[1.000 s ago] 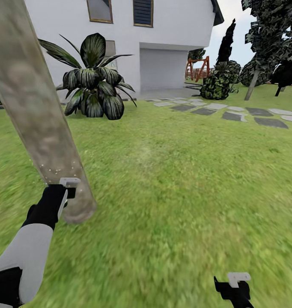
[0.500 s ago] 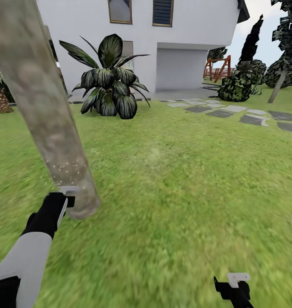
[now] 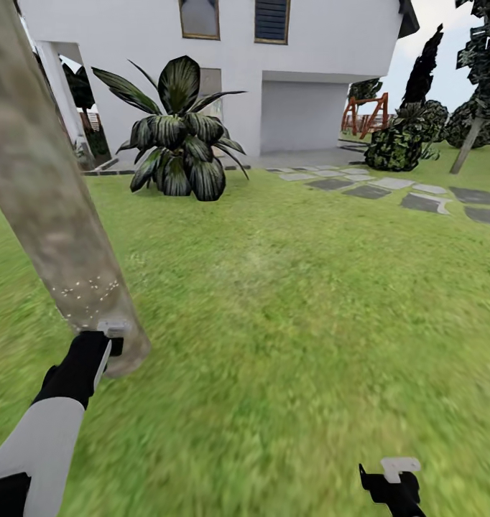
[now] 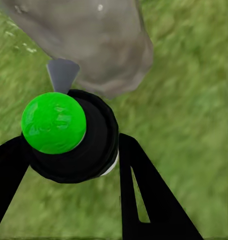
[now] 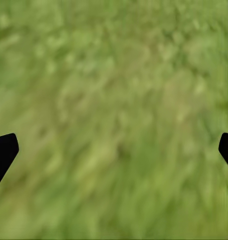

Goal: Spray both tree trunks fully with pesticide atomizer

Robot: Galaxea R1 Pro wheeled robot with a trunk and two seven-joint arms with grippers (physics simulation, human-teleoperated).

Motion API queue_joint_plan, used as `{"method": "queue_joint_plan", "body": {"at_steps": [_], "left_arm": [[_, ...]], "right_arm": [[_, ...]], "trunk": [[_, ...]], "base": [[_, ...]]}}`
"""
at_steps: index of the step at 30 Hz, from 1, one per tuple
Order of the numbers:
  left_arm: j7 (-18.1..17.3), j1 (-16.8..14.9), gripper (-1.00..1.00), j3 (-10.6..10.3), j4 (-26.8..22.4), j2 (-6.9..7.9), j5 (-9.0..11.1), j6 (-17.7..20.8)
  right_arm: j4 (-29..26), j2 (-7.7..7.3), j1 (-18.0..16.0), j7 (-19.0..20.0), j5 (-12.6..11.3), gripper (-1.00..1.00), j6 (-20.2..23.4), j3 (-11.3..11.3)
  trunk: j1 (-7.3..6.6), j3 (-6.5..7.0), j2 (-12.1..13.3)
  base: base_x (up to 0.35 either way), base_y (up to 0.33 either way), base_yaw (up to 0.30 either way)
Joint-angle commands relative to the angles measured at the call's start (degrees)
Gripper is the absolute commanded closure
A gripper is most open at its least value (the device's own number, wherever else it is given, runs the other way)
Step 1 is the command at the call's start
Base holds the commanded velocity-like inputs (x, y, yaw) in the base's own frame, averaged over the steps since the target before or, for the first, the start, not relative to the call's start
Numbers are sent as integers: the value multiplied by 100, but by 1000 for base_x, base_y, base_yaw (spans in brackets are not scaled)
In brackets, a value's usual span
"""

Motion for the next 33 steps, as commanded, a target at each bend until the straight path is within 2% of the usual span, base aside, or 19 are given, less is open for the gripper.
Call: {"method": "queue_joint_plan", "body": {"at_steps": [1,9,14,18,33], "left_arm": [[1,59,100,5,1,18,-5,-5],[10,219,100,38,9,55,9,-55],[21,325,100,246,5,84,-6,-159],[97,331,100,219,4,42,-17,-172],[134,330,100,189,-6,32,-18,-201]], "right_arm": [[0,3,-2,0,0,-100,-1,0],[0,6,-1,0,-1,-100,4,8],[0,6,-2,0,2,-100,3,8],[0,6,-4,0,7,-100,2,8],[2,-3,-4,1,8,-100,4,8]], "trunk": [[0,0,0],[0,0,0],[0,0,0],[0,0,0],[0,0,0]], "base": [[160,-261,167],[171,-249,265],[177,-244,277],[178,-243,257],[189,-236,15]]}}
